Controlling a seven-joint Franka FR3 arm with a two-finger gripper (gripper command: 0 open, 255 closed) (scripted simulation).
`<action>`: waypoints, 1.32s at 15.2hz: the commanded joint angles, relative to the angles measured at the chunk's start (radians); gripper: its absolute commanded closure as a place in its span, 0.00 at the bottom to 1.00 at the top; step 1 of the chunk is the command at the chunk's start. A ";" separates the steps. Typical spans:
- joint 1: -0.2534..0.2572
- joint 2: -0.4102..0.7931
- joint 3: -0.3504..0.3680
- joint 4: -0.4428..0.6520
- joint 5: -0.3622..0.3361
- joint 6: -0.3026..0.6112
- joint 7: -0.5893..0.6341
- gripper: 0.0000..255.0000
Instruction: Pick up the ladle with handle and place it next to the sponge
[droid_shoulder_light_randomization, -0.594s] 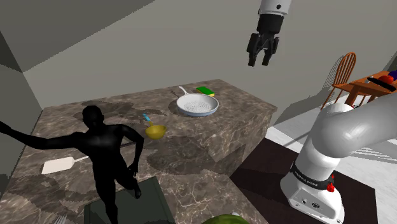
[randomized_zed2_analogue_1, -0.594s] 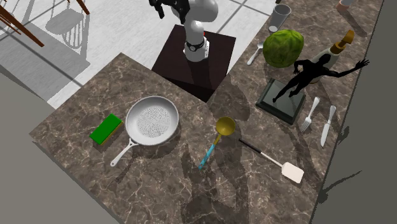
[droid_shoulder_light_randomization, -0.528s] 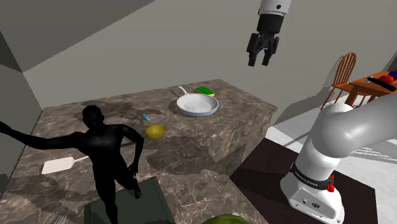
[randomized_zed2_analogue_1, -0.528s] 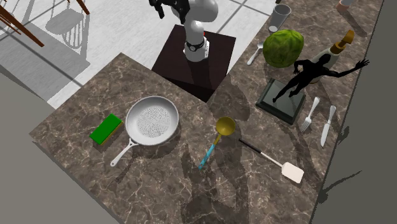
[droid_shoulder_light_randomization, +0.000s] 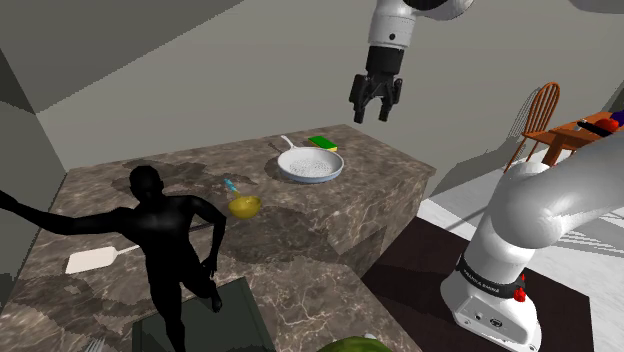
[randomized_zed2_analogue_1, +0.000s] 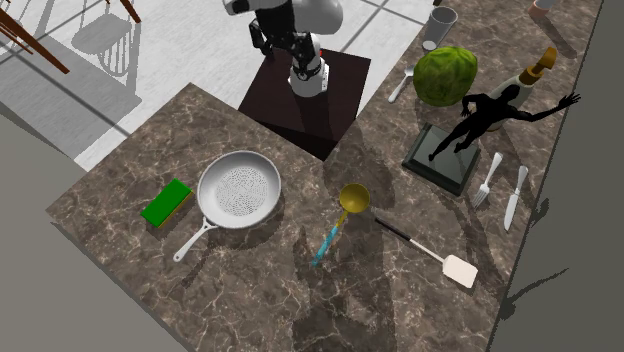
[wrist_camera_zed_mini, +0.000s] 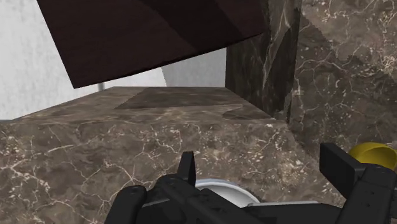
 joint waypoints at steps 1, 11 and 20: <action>0.005 0.056 0.022 0.000 0.017 0.059 0.023 0.00; 0.033 0.368 0.133 0.085 0.063 0.294 0.152 0.00; 0.063 0.696 0.200 0.274 0.030 0.440 0.280 0.00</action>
